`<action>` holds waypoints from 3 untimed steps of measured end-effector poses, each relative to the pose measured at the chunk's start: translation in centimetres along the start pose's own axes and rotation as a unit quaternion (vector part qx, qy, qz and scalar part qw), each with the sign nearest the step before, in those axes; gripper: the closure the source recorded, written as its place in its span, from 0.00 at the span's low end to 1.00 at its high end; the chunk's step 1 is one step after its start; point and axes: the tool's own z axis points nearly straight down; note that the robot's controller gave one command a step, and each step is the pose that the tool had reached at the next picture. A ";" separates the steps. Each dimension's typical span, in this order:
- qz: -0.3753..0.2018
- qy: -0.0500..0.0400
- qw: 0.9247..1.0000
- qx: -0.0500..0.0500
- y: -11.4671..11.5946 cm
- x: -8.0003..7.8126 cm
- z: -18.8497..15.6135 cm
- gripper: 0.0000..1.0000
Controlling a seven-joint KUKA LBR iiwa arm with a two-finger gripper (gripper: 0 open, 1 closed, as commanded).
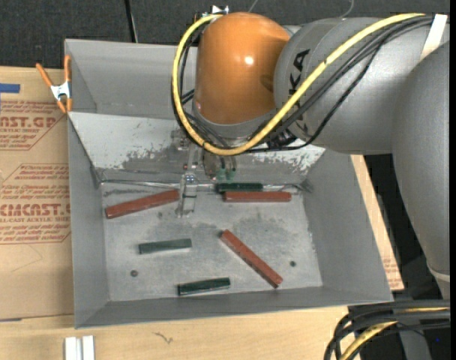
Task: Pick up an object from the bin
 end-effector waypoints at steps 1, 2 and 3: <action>-0.022 0.003 1.000 0.000 1.7 -0.6 16.4 0.00; -0.001 0.000 1.000 0.000 2.6 0.8 12.8 0.00; 0.011 0.001 1.000 0.001 0.1 1.0 13.0 0.00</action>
Offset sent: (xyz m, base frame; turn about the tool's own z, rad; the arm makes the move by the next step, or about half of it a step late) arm 0.0079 0.0168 -0.1598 -0.0436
